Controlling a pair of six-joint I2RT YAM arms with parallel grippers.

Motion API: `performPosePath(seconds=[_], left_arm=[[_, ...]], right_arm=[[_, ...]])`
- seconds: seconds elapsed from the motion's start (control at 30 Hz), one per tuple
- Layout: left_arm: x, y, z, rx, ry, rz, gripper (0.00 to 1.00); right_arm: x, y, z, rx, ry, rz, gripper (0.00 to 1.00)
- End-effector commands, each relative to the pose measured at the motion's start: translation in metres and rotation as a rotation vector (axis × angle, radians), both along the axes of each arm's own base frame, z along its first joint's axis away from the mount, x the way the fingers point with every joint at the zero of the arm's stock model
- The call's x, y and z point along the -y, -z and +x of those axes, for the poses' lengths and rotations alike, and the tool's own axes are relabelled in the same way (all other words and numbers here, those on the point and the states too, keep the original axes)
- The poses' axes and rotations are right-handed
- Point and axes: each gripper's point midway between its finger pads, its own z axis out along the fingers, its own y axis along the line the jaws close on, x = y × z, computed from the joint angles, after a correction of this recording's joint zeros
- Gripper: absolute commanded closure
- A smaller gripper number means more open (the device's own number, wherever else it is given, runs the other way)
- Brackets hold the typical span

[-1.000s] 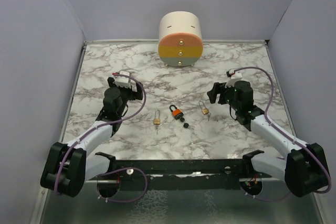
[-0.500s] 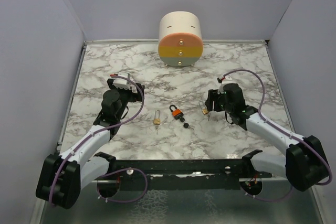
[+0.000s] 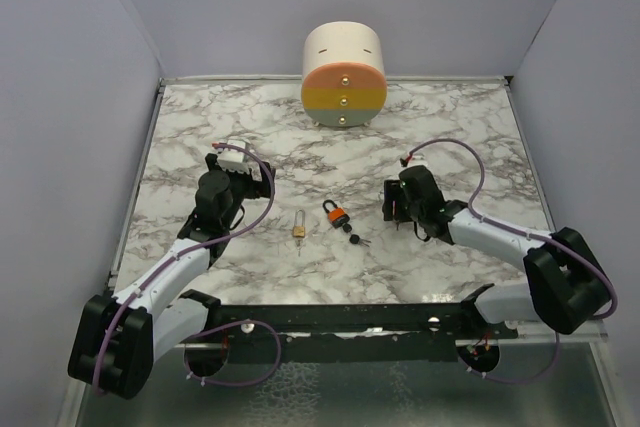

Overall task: Lock with the key
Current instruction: Pick up the lock from the center of the board.

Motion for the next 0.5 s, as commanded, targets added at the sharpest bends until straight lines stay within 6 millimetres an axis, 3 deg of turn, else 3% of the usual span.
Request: performPosePath(seconds=[0.0,0.47], left_arm=[[0.004,-0.014,0.004,0.028,0.01,-0.014,0.01],[0.003,-0.012,0.005,0.017,-0.004,-0.029,0.01]], right_arm=[[0.007,-0.001,0.012,0.018,0.094,-0.027,0.37],[-0.003,0.023,0.007,-0.041,0.052,-0.034,0.35]])
